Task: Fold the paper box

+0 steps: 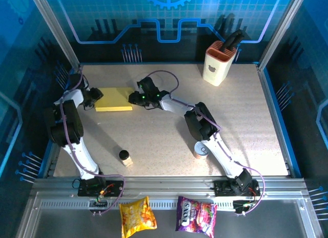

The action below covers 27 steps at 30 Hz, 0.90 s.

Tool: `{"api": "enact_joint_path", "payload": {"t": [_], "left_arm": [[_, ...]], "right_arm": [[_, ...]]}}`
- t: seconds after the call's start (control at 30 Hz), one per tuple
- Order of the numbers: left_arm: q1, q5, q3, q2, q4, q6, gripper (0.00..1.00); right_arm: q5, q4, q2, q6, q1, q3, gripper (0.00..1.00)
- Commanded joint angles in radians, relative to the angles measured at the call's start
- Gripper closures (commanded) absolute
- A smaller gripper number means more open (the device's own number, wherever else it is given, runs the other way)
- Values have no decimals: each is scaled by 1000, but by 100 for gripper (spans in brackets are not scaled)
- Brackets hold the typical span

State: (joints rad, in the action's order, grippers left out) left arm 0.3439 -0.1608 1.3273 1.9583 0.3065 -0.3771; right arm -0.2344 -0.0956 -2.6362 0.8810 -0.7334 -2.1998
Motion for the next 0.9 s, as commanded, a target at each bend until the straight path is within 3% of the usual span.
{"api": "enact_joint_path", "payload": {"t": [0.0,0.2,0.4,0.47,0.7,0.87], "left_arm": [[-9,-154,53,57,-6,-51,54],[-4,-146,133,131,-27,-63,53],[7,-122,153,157,-23,-67,48],[12,-109,160,153,-15,-68,46],[15,-83,199,121,15,-60,30],[15,-75,193,55,21,-57,11]], "right_arm": [[-13,130,-95,39,-81,-126,69],[36,116,-218,44,-97,-307,65],[51,105,-221,46,-78,-303,62],[54,87,-201,31,-71,-288,56],[60,17,-73,-79,-33,-191,41],[38,-82,33,-208,1,-132,28]]}}
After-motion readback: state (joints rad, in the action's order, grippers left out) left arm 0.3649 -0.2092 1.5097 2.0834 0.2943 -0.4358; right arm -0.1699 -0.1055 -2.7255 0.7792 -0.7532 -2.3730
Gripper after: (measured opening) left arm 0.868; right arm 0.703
